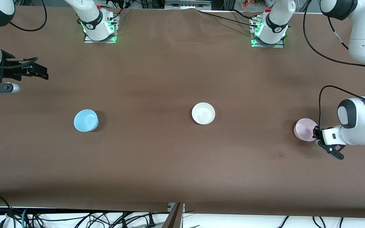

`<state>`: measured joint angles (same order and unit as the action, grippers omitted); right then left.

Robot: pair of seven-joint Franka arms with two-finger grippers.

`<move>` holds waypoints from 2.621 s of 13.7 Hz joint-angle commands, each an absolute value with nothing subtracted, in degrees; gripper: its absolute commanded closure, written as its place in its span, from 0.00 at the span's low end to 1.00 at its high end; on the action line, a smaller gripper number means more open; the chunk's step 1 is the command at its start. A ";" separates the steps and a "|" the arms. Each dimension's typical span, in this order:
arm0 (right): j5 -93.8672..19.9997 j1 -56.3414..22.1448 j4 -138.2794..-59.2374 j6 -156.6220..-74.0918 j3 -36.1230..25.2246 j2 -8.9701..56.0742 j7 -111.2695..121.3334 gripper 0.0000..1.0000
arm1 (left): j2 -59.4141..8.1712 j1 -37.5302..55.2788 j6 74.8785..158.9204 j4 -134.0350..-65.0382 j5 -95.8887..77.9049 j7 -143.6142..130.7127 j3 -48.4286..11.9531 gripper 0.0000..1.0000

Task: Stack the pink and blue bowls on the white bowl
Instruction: 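Reach the left gripper to the pink bowl and grasp its rim, then carry the pink bowl onto the white bowl while the right gripper reaches the blue bowl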

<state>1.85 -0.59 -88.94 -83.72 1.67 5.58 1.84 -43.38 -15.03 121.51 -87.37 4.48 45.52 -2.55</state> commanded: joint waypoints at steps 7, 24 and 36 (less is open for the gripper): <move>0.70 0.26 -87.36 -83.67 2.02 7.38 2.11 0.00 | -41.49 -14.68 121.38 -86.48 4.39 46.67 -3.16 1.00; 1.41 0.62 -88.77 -93.42 1.32 19.50 2.55 0.00 | -31.55 -7.24 104.15 -87.10 4.49 0.31 -29.88 1.00; 0.18 0.79 -95.87 -115.12 -1.84 28.04 4.30 0.01 | -37.88 5.54 115.92 -90.96 6.76 -18.90 -29.44 1.00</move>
